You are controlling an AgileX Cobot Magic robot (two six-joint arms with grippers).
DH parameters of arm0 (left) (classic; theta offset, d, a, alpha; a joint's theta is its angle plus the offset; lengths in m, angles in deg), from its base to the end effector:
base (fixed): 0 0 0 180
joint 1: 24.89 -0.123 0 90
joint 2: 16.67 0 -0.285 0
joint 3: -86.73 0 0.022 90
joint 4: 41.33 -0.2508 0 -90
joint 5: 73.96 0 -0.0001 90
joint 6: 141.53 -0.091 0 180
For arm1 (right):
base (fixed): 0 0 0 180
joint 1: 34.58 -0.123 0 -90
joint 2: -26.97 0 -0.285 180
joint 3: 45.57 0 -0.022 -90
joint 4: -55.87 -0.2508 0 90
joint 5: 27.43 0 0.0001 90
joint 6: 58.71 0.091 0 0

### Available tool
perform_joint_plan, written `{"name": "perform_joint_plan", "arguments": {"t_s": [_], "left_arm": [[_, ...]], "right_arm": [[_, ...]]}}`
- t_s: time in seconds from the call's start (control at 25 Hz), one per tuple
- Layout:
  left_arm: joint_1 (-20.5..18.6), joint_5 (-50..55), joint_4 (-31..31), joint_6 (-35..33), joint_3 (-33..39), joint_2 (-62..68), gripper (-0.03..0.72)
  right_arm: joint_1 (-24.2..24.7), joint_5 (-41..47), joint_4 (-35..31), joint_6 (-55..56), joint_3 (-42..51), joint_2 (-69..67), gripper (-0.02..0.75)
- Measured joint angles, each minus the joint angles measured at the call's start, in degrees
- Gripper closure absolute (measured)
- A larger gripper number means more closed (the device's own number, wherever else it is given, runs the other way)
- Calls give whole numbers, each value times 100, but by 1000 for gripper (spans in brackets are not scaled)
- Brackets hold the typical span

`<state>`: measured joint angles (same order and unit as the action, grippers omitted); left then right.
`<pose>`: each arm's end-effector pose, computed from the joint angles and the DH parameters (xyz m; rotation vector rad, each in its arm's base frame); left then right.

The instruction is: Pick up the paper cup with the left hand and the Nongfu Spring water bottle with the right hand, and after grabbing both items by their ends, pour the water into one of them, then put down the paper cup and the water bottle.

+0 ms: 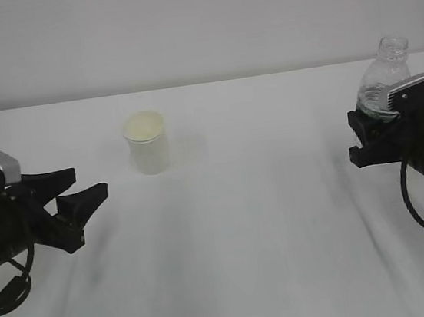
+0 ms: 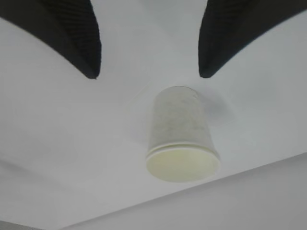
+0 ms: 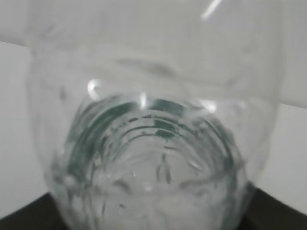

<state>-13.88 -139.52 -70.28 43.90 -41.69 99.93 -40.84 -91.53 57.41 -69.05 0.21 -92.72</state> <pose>0.2664 -0.0927 0.1148 0.6058 1.7370 -0.4631 0.3124 0.0365 0.1153 -0.2830 1.7467 -0.0387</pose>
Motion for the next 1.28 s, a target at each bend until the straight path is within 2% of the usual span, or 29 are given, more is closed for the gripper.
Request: {"name": "perform_joint_plan", "arguments": {"t_s": [0.24, 0.56, 0.88, 1.12, 1.28], "left_arm": [[0, 0, -221, -12, -325, 596, 227], [0, 0, 559, -23, -361, 688, 216], [0, 0, 568, -97, -745, 1032, 24], [0, 0, 557, -97, -1063, 1349, 1], [0, 0, 494, 226, -1379, 1613, -2]], "right_arm": [[0, 0, 0, -4, 0, 5, 308], [0, 0, 0, -4, 0, 5, 308], [0, 0, 0, -4, 0, 5, 308], [0, 0, 0, -4, 0, 5, 309], [0, 0, 0, -4, 0, 5, 309]]}}
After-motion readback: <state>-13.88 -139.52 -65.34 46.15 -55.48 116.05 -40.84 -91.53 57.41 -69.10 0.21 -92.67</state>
